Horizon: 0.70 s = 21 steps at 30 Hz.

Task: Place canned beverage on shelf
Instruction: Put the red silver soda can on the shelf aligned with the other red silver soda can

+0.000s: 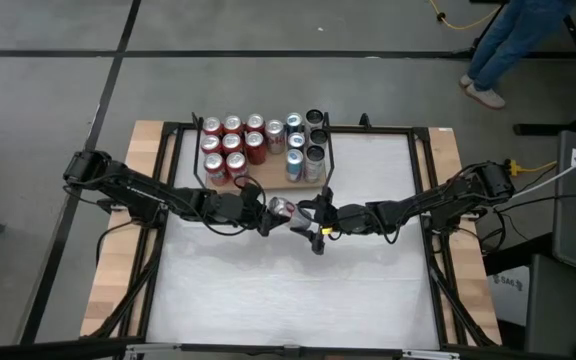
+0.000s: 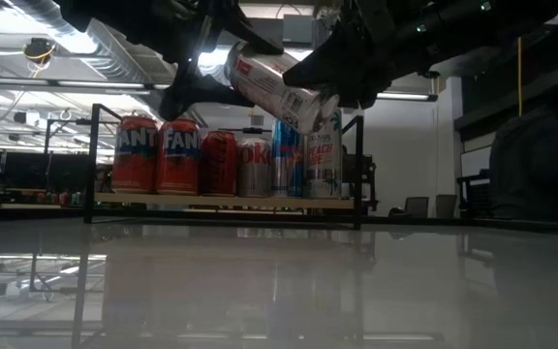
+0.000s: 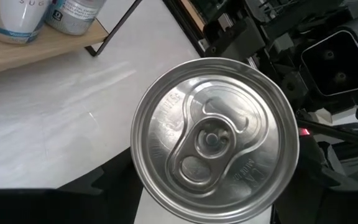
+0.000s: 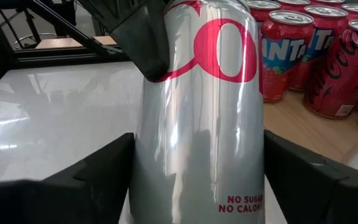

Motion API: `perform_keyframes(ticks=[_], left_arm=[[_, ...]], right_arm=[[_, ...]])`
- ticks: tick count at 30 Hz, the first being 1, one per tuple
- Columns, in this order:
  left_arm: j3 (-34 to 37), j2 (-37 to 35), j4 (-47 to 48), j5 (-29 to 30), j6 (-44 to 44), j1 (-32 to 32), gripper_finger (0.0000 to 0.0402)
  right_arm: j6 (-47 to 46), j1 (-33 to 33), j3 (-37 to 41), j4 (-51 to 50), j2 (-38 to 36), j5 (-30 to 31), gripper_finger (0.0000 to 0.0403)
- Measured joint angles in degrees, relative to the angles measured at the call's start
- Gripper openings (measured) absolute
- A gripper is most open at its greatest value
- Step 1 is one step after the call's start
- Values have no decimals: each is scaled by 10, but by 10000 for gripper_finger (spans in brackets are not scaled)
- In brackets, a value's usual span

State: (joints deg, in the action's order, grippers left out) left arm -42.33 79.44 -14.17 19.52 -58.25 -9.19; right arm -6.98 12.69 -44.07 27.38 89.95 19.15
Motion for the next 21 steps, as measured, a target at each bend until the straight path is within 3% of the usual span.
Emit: perform_keyframes(ticks=[8, 13, 21], left_arm=[[0, 0, 7, -3, 57, 0, 267], [0, 0, 14, -28, 110, 2, 267], [0, 0, 69, -119, 251, 22, 267]], right_arm=[[-3, 0, 0, -2, 0, -26, 394], [-3, 1, 0, -36, -16, -29, 373], [-2, 1, 0, -137, -75, -27, 359]])
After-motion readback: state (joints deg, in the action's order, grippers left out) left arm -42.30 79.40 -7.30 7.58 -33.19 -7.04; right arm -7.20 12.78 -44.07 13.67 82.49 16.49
